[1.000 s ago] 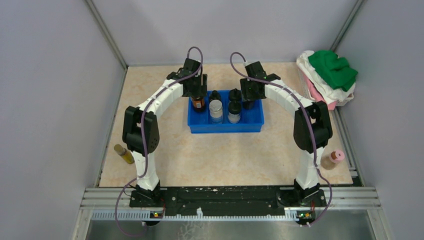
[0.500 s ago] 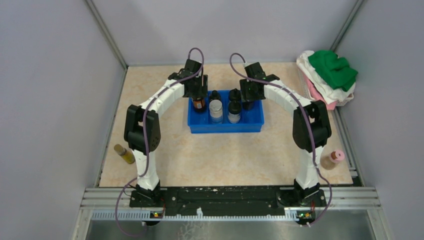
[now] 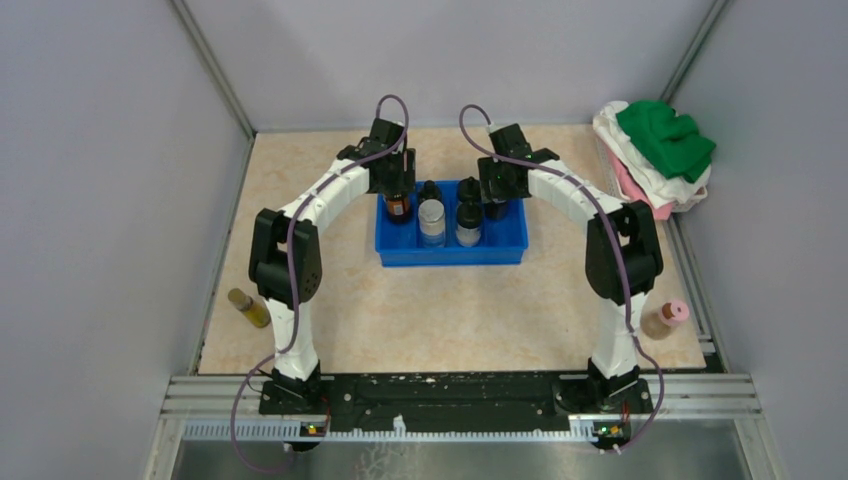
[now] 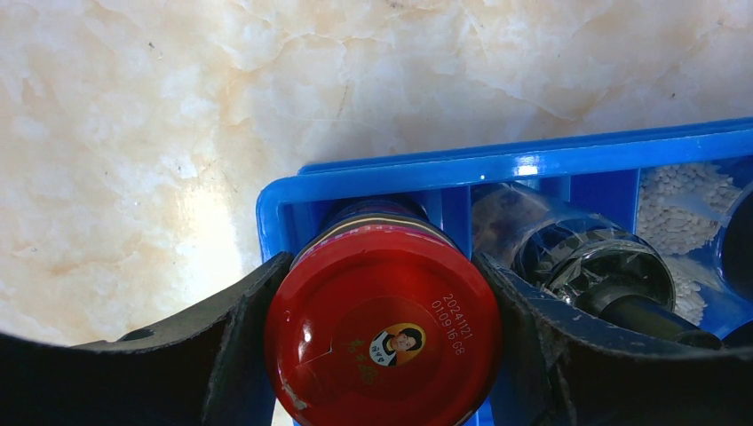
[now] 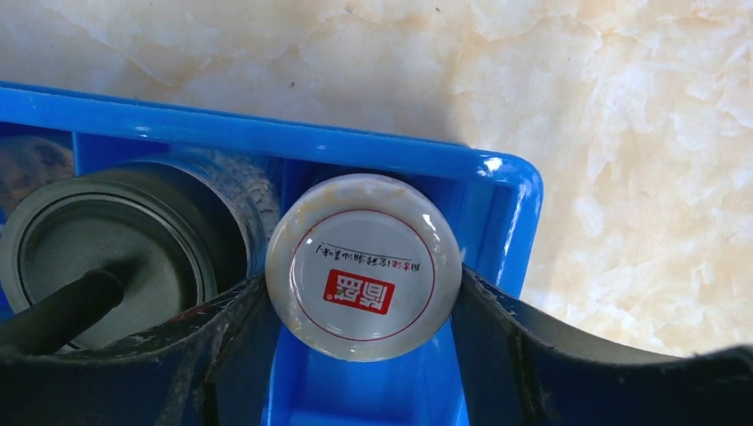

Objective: Organize the condiment bottles
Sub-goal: Place the bottle in the storage box.

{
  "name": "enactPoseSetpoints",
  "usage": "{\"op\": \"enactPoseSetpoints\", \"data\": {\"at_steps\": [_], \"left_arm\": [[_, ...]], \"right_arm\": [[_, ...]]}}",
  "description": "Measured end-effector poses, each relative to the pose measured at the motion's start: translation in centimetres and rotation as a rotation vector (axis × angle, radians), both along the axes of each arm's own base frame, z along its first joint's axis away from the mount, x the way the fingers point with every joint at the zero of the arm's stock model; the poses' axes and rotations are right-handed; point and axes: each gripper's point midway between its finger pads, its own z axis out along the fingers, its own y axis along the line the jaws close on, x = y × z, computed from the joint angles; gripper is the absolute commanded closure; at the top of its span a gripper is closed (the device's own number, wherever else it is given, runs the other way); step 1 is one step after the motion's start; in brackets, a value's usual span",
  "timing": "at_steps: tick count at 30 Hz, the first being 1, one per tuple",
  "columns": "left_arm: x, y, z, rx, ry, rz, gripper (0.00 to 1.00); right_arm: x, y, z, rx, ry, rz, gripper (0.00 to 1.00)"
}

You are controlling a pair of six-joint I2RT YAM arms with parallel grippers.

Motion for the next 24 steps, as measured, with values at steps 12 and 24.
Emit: {"op": "enactPoseSetpoints", "data": {"at_steps": [12,24], "left_arm": [[0.0,-0.2,0.0,-0.007,0.001,-0.006,0.30],[1.2,-0.8,1.1,-0.035,-0.057,-0.018,0.09]], "right_arm": [[0.6,0.2,0.3,0.008,-0.026,-0.002,0.27],[0.7,0.3,0.4,0.011,-0.033,-0.002,0.23]]}}
